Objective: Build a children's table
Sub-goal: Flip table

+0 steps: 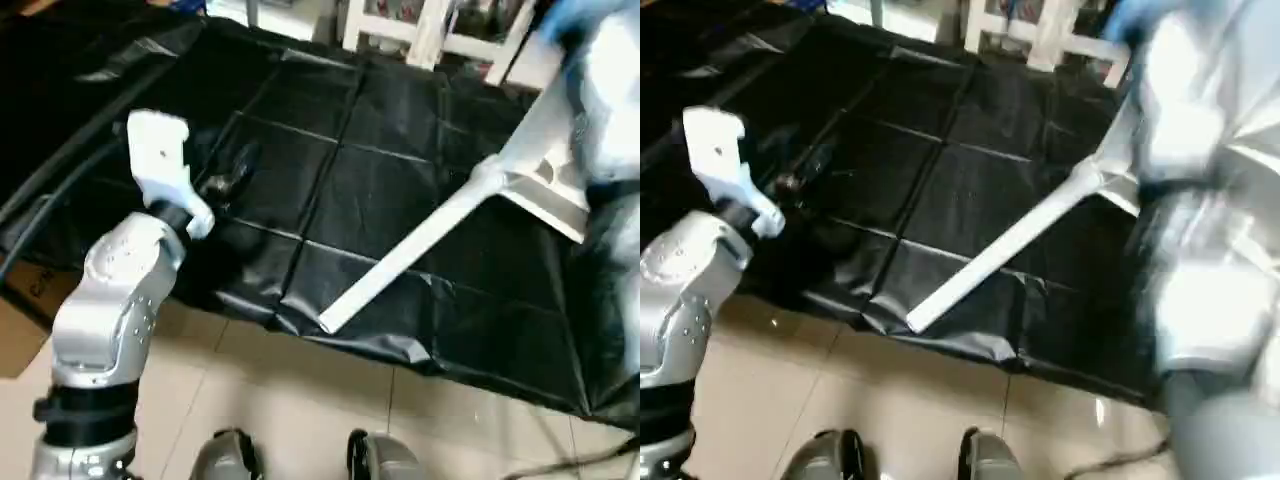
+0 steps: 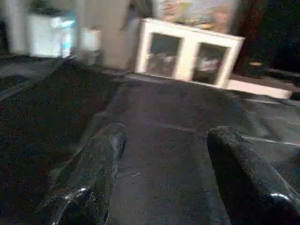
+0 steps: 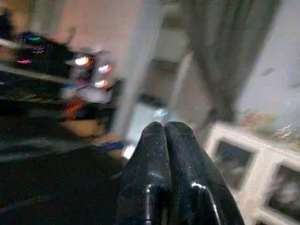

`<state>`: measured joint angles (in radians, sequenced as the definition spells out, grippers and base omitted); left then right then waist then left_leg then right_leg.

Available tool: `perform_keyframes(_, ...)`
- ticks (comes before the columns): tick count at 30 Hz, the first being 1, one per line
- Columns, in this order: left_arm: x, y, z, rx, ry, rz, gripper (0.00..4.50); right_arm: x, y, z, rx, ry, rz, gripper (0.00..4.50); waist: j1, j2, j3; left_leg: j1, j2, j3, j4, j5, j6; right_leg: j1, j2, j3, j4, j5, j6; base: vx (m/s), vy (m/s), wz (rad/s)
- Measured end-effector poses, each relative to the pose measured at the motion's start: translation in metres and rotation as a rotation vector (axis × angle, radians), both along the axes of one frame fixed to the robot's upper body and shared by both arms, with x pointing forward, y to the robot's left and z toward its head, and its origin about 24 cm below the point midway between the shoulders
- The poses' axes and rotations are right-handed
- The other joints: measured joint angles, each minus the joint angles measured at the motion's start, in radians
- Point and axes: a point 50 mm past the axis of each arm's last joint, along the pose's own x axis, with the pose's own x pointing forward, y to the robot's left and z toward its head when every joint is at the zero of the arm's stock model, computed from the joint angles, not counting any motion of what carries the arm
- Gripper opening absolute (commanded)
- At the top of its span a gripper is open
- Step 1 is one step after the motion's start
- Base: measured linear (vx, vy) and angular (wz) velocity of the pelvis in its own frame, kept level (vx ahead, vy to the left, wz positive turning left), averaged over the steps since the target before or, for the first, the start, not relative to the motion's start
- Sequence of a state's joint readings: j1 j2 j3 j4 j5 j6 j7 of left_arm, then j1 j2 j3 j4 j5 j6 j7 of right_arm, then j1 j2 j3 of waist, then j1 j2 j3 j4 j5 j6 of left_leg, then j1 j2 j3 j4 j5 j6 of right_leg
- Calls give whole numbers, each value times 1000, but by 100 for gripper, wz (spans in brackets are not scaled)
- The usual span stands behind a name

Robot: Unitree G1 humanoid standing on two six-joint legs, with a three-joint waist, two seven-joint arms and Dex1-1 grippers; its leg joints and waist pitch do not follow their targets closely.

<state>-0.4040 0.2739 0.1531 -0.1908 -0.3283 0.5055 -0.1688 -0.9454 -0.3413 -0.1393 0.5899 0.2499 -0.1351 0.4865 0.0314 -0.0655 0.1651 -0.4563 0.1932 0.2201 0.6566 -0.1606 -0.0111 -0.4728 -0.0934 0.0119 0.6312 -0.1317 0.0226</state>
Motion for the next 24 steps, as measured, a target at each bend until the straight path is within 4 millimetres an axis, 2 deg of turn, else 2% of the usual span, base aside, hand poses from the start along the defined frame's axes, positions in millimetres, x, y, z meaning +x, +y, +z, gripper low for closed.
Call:
perform_keyframes(1,0,2,1,-7,-2,14,314,-5,1,-3,3,3,17,6,4,1,0,0,0,0,-1,0,0,0,0,0,0,0,0,0,0,0)
perform_keyframes(4,-1,7,2,-45,-6,20,314,-43,4,-5,2,-42,92,6,20,5,-2,4,0,-1,-3,1,-1,4,0,0,-3,-1,1,0,0,0)
perform_keyframes(5,-4,9,2,-49,-10,13,314,-61,7,-13,-8,-46,126,6,23,8,-3,8,0,-2,-8,1,-1,9,0,-1,-7,-1,1,0,0,0)
perform_keyframes(6,-5,10,2,-52,-11,3,314,-68,10,-20,-13,-26,141,6,22,10,-3,12,-2,-2,-10,1,-1,12,0,-1,-8,-1,1,0,0,0)
perform_keyframes(8,-10,7,2,-65,-19,-58,314,-83,8,-36,-22,38,127,6,22,22,-4,21,-3,-2,-17,1,-2,22,0,0,-18,-5,7,0,0,0)
perform_keyframes(11,-18,-3,5,-101,-43,-189,314,-94,-3,-37,33,60,31,6,15,35,-7,22,-5,-2,-19,1,-2,21,0,1,-20,-5,8,0,0,0)
perform_keyframes(14,-26,-10,8,-82,-57,-281,314,-105,-18,-36,68,92,-96,6,10,38,-10,24,-4,-6,-21,3,-5,22,0,0,-20,-5,9,0,0,0)
perform_keyframes(18,-26,-16,4,-86,-37,-300,314,-102,-44,-34,101,133,-319,6,-1,51,-12,25,-9,-13,-21,3,-6,21,1,-1,-21,-7,12,0,0,0)
perform_keyframes(20,-25,-22,4,-100,-35,-320,314,-98,-60,-25,92,124,-431,6,-4,53,-12,26,-17,-22,-22,3,-6,20,0,-1,-22,-8,13,-26,5,-5)
perform_keyframes(22,-29,-29,2,-103,-20,-389,314,-97,-73,-17,69,119,-531,6,-8,52,-12,28,-18,-27,-22,3,-6,21,0,-4,-26,-8,13,0,0,0)
perform_keyframes(24,-39,-41,1,-89,-11,-499,314,-96,-86,-15,68,133,-620,6,-16,53,-12,28,-18,-36,-24,3,-6,24,0,-14,-39,-8,13,0,0,0)
